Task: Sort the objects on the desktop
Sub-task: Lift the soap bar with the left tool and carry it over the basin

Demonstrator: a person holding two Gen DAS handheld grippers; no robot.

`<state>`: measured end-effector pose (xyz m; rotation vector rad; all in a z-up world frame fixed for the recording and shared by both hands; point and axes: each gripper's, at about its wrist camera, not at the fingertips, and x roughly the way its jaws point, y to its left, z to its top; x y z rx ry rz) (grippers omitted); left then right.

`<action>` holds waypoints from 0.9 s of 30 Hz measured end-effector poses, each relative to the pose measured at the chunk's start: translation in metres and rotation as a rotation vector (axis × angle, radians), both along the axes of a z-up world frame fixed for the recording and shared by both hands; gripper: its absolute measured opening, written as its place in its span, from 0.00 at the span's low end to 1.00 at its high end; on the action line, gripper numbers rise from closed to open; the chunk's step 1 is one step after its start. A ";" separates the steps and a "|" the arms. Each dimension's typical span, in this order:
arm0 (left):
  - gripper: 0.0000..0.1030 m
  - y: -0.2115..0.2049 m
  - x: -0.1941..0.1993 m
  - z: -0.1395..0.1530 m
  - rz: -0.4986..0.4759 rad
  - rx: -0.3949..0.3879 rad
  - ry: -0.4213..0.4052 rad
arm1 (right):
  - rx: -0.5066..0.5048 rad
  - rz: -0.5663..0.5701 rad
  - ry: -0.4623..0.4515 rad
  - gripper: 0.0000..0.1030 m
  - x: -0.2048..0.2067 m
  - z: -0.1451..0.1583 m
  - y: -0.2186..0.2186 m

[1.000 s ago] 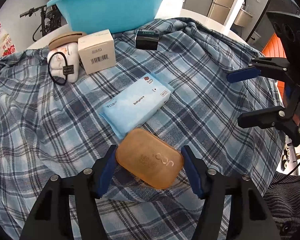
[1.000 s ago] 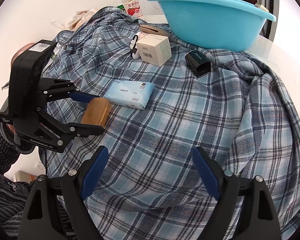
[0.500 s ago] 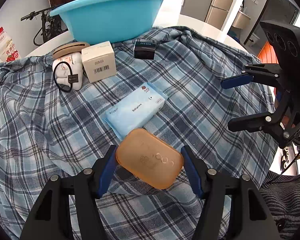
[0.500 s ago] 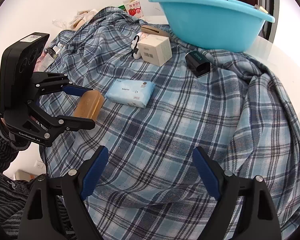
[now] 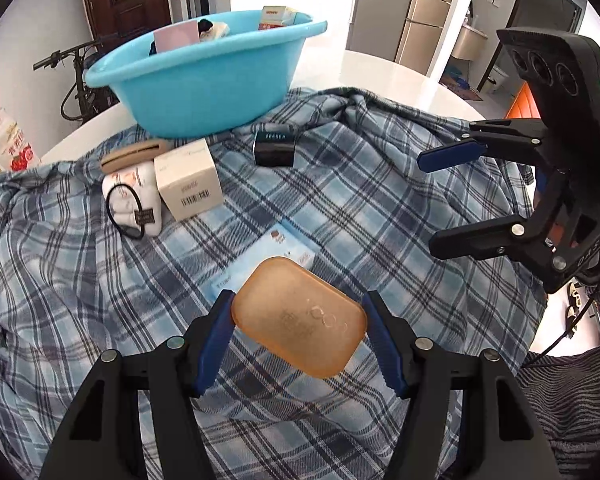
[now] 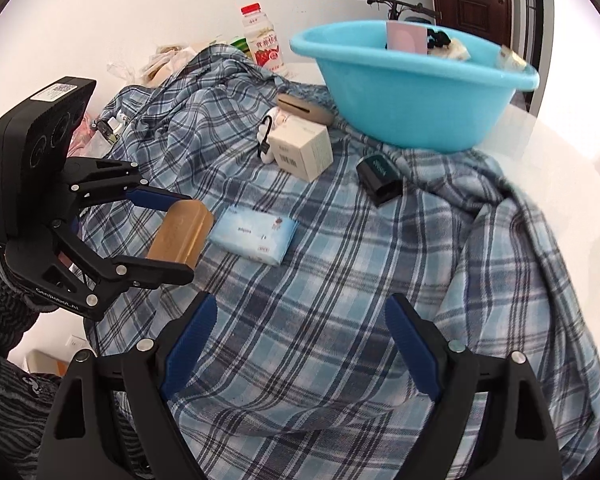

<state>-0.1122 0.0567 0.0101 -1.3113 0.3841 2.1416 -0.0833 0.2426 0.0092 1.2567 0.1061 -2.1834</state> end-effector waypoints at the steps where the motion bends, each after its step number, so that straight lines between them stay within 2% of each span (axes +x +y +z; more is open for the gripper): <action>1: 0.64 0.001 -0.002 0.003 -0.001 -0.002 0.006 | 0.005 0.002 0.011 0.83 -0.002 0.003 0.000; 10: 0.64 0.010 -0.030 0.034 -0.002 0.009 0.088 | -0.012 -0.046 0.090 0.83 -0.028 0.032 0.009; 20: 0.64 0.020 -0.077 0.070 0.034 0.043 0.178 | 0.021 -0.087 0.253 0.81 -0.063 0.074 0.008; 23: 0.64 0.024 -0.092 0.077 0.042 0.050 0.196 | 0.030 -0.115 0.300 0.69 -0.076 0.081 0.010; 27: 0.64 0.030 -0.116 0.086 0.057 0.062 0.207 | 0.020 -0.135 0.276 0.56 -0.102 0.083 0.012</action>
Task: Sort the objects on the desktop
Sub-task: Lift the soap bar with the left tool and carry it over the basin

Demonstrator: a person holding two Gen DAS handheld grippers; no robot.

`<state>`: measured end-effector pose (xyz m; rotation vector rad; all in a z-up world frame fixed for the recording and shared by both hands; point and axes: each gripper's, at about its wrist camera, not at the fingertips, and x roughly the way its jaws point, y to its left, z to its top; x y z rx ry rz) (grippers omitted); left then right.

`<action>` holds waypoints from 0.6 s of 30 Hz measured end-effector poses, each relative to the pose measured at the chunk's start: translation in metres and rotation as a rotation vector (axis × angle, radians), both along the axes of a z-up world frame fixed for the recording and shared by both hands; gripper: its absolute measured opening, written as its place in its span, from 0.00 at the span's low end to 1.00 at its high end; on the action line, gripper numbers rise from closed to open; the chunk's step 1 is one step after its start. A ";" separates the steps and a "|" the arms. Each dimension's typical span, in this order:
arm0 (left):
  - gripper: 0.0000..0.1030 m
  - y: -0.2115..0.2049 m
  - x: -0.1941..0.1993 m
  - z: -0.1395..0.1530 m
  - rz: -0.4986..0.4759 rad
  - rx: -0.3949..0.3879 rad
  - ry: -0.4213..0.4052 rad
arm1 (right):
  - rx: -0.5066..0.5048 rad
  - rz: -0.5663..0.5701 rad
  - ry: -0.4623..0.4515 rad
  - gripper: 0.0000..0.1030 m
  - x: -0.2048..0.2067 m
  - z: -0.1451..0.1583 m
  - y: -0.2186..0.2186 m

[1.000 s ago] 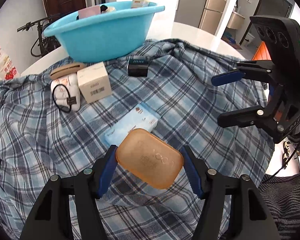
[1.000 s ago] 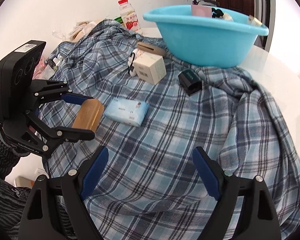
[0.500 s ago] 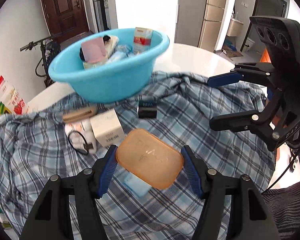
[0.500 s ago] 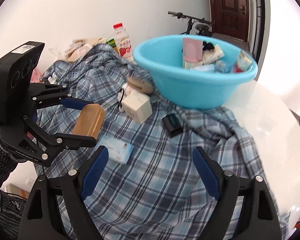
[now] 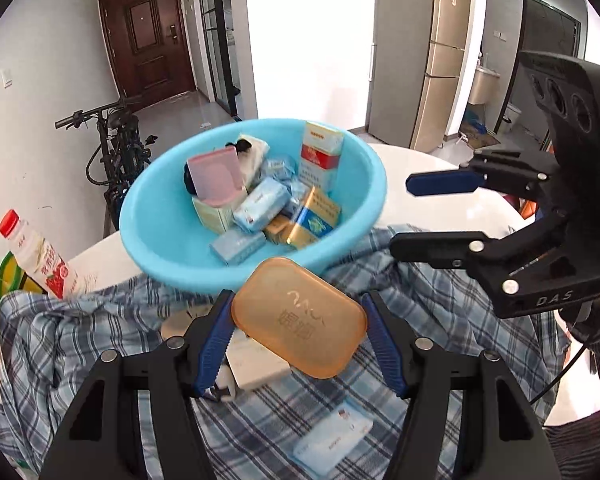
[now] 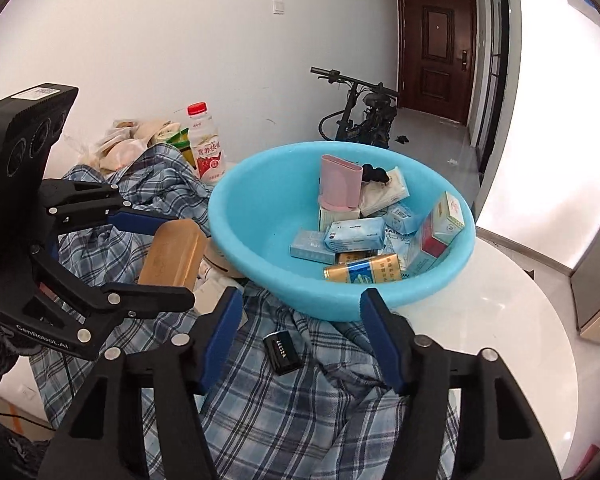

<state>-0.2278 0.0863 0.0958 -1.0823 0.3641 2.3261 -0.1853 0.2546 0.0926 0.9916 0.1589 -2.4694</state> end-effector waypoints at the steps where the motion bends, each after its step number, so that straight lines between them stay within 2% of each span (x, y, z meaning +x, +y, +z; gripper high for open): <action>1: 0.64 0.001 -0.007 0.002 0.004 0.004 -0.001 | -0.005 -0.006 -0.004 0.55 -0.007 0.001 0.001; 5: 0.64 0.007 -0.036 0.009 0.023 0.004 0.001 | -0.018 -0.040 -0.016 0.51 -0.038 0.004 0.004; 10: 0.64 0.014 -0.077 0.014 0.055 0.014 -0.025 | -0.040 -0.086 -0.057 0.50 -0.079 0.003 0.007; 13: 0.64 0.018 -0.100 0.014 0.078 0.005 -0.026 | -0.059 -0.108 -0.087 0.43 -0.099 0.000 0.012; 18: 0.64 0.021 -0.136 0.001 0.106 -0.019 -0.086 | -0.154 -0.098 -0.168 0.43 -0.124 -0.004 0.023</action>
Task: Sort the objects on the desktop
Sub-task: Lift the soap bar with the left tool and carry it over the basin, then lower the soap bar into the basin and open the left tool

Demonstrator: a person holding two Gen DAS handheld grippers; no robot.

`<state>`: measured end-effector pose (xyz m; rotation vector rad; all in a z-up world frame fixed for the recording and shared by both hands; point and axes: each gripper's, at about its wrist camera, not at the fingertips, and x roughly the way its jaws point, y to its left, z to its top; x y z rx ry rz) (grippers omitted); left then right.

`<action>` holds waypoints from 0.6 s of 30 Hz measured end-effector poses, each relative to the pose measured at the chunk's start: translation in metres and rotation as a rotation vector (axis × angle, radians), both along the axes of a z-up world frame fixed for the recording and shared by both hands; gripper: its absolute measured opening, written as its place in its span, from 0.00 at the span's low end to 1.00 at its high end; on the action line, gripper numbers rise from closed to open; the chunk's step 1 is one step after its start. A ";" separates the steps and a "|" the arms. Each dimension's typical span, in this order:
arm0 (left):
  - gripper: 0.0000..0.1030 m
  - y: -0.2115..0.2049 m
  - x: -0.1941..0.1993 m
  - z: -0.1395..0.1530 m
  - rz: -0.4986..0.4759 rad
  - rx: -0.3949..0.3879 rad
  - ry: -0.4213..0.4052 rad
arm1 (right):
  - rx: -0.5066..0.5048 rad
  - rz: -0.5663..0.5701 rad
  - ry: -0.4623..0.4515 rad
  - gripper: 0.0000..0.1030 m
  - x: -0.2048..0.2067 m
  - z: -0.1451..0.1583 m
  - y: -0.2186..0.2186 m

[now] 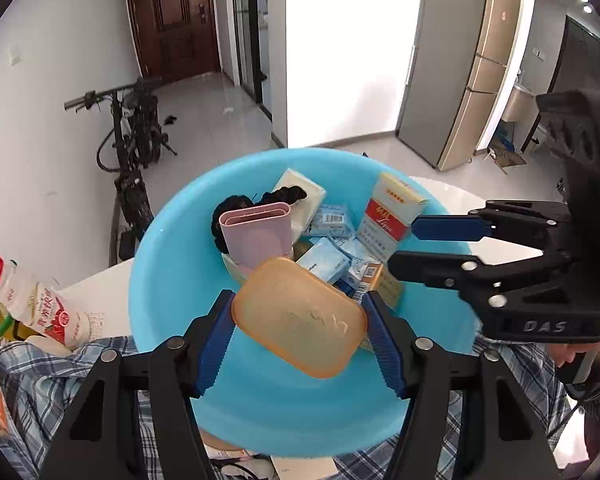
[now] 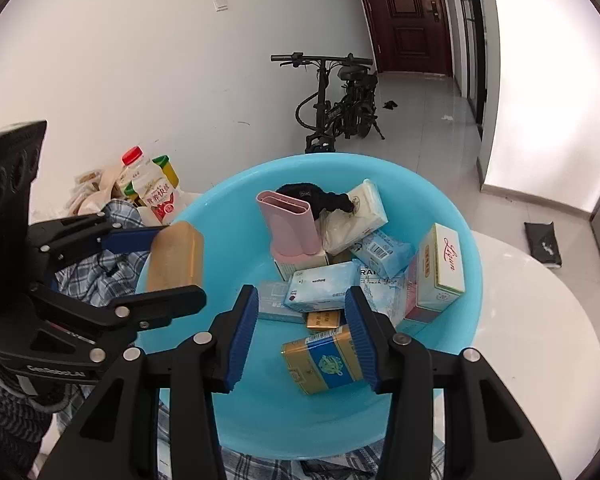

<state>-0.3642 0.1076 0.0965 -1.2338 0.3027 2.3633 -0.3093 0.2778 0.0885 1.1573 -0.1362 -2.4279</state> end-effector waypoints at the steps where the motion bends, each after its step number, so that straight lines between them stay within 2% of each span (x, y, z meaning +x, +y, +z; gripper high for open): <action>1: 0.64 0.001 -0.006 -0.003 0.004 -0.012 -0.008 | -0.009 -0.005 -0.009 0.43 -0.005 0.000 0.002; 5: 0.64 0.009 -0.021 -0.012 0.002 -0.019 -0.041 | 0.029 -0.032 -0.001 0.43 -0.019 0.000 0.002; 10: 0.64 0.026 -0.037 -0.009 -0.019 -0.006 -0.048 | 0.045 -0.091 -0.017 0.43 -0.041 -0.002 0.009; 14: 0.64 0.039 -0.051 -0.004 -0.040 -0.029 -0.027 | 0.002 -0.114 -0.048 0.43 -0.052 -0.001 0.025; 18: 0.64 0.052 -0.065 -0.012 -0.099 -0.059 -0.042 | -0.064 -0.109 -0.100 0.43 -0.058 -0.003 0.039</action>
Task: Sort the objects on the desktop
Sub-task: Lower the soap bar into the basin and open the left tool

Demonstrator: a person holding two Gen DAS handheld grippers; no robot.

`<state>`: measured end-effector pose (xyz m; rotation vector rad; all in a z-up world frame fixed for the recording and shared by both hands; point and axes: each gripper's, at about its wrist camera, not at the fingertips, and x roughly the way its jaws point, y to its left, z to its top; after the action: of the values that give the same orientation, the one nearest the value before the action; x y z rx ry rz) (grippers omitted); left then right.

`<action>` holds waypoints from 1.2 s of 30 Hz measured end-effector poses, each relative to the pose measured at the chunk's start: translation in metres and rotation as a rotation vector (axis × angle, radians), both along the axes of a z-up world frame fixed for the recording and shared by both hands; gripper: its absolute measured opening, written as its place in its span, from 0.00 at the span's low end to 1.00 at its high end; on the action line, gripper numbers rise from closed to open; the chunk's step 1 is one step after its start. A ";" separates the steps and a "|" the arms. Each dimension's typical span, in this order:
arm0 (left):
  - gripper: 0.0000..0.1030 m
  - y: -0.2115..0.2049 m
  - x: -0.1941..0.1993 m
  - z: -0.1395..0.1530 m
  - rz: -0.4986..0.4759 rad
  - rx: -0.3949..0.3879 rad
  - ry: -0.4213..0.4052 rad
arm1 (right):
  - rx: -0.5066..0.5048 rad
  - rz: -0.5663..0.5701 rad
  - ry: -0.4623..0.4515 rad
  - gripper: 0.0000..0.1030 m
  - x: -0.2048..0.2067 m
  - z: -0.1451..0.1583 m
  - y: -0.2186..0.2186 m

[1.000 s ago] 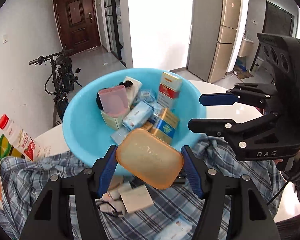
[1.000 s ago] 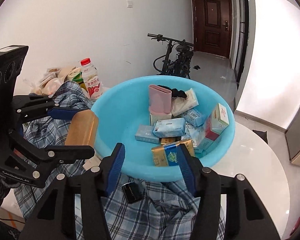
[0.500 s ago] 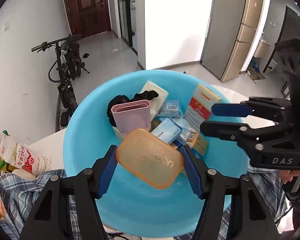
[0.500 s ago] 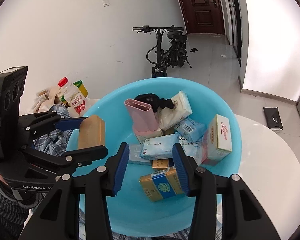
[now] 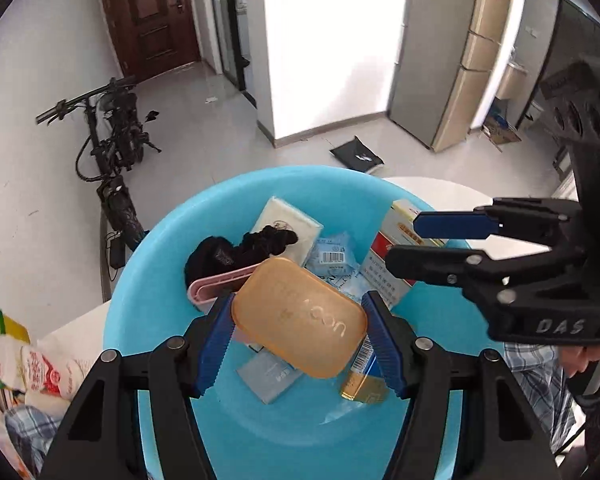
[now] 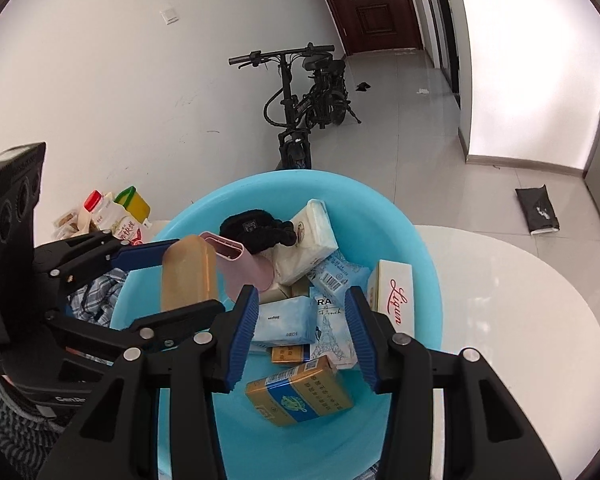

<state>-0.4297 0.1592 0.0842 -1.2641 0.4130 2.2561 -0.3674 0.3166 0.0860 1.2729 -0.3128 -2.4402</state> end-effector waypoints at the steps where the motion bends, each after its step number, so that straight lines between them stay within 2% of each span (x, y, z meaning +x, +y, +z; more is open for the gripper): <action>1: 0.64 0.005 -0.002 -0.004 -0.017 -0.011 -0.002 | -0.017 -0.003 -0.011 0.43 -0.003 0.000 0.001; 6: 0.64 0.026 -0.013 -0.019 -0.051 -0.015 -0.026 | 0.044 -0.029 -0.009 0.43 -0.016 0.003 0.000; 7: 0.64 0.029 -0.014 -0.020 -0.060 -0.016 -0.022 | 0.038 -0.031 -0.010 0.43 -0.017 0.003 0.001; 9: 0.65 0.037 -0.015 -0.022 -0.083 -0.036 -0.008 | 0.015 -0.031 -0.027 0.33 -0.020 0.000 0.003; 10: 0.65 0.041 -0.015 -0.023 -0.089 -0.043 -0.003 | 0.004 -0.028 -0.036 0.32 -0.022 -0.002 0.004; 20: 0.65 0.054 -0.024 -0.027 -0.093 -0.058 0.017 | -0.011 -0.017 -0.045 0.30 -0.027 -0.011 0.004; 21: 0.66 0.054 -0.024 -0.026 -0.090 -0.059 0.022 | -0.011 -0.016 -0.043 0.30 -0.027 -0.010 0.004; 24: 0.86 0.051 -0.023 -0.023 -0.087 -0.047 0.046 | -0.013 -0.014 -0.039 0.30 -0.026 -0.010 0.005; 27: 0.86 0.048 -0.021 -0.018 -0.079 -0.050 0.086 | -0.015 -0.012 -0.040 0.30 -0.024 -0.011 0.004; 36: 0.86 0.037 -0.007 -0.014 -0.088 -0.076 0.099 | -0.023 0.000 -0.047 0.30 -0.019 -0.010 -0.002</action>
<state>-0.4364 0.1964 0.0699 -1.1512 0.5849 2.2531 -0.3867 0.3144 0.0761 1.3213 -0.3523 -2.4026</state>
